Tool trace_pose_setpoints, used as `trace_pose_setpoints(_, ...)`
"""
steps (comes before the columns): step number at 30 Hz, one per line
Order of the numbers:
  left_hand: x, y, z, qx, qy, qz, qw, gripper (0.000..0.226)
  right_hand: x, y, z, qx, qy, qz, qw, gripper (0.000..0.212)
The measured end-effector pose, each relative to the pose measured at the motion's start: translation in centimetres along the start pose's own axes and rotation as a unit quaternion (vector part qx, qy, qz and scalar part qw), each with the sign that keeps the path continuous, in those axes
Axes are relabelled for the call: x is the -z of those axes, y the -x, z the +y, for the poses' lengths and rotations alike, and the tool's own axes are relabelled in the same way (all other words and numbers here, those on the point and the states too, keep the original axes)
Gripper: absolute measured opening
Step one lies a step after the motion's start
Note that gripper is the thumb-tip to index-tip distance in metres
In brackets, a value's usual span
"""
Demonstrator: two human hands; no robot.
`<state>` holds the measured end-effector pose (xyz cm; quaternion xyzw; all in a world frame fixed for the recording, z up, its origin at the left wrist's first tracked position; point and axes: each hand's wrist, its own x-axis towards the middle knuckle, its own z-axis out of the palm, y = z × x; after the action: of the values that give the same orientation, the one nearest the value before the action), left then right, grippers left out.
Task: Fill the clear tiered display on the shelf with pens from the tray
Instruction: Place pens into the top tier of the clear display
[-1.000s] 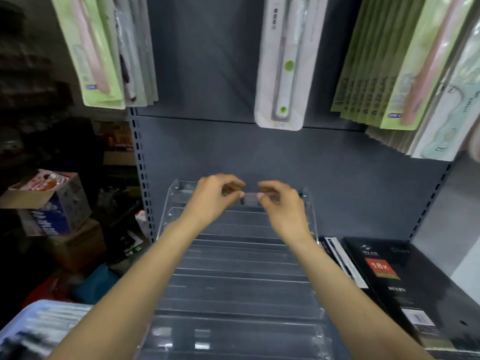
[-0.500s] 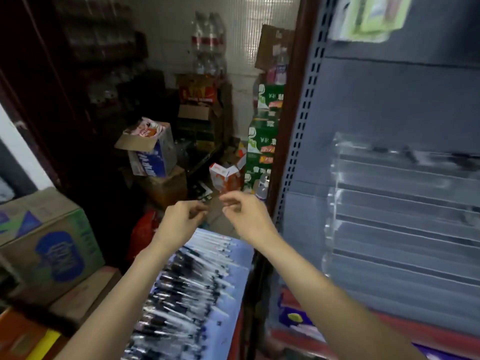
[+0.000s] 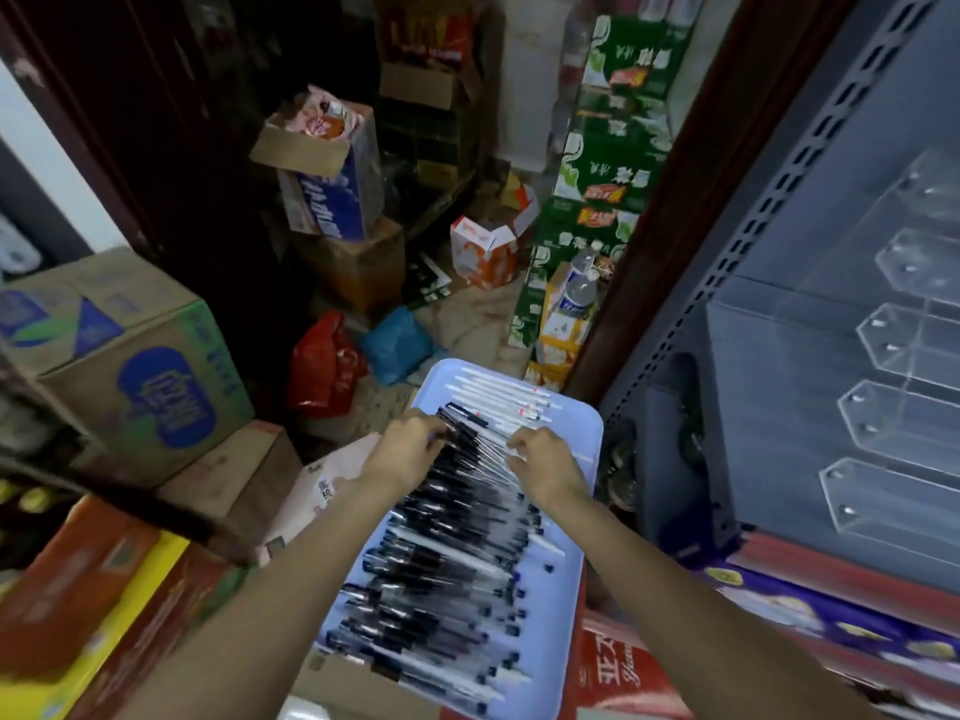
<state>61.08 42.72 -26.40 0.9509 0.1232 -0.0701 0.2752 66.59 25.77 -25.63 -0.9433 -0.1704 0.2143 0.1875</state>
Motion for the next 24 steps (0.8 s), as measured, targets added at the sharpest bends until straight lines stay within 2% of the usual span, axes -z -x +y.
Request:
trace_pose_setpoints(3, -0.6, -0.9, -0.5, -0.003, 0.011, 0.010, 1.000, 0.029, -0.8, -1.0, 0.2, 0.006, 0.051, -0.009, 0.999, 0.013)
trace_pose_setpoints(6, -1.0, -1.4, -0.8, -0.010, 0.012, 0.012, 1.000, 0.028, -1.2, -1.6, 0.0, 0.006, 0.054, -0.017, 0.998, 0.006)
trace_pose_setpoints(17, -1.1, -2.4, -1.6, 0.011, 0.068, 0.011, 0.998, 0.019, -1.3, -2.2, -0.1, -0.019, 0.040, -0.053, 0.998, 0.017)
trace_pose_setpoints(21, -1.0, -2.3, -1.5, 0.019, 0.114, 0.018, 0.993, 0.018, -0.6, -1.5, -0.4, -0.016, -0.003, -0.058, 0.998, 0.023)
trace_pose_setpoints(24, 0.1, -2.4, -0.5, 0.042, 0.189, 0.059, 0.979, 0.018, 0.9, -0.9, -0.8, 0.007, -0.098, -0.027, 0.995, 0.020)
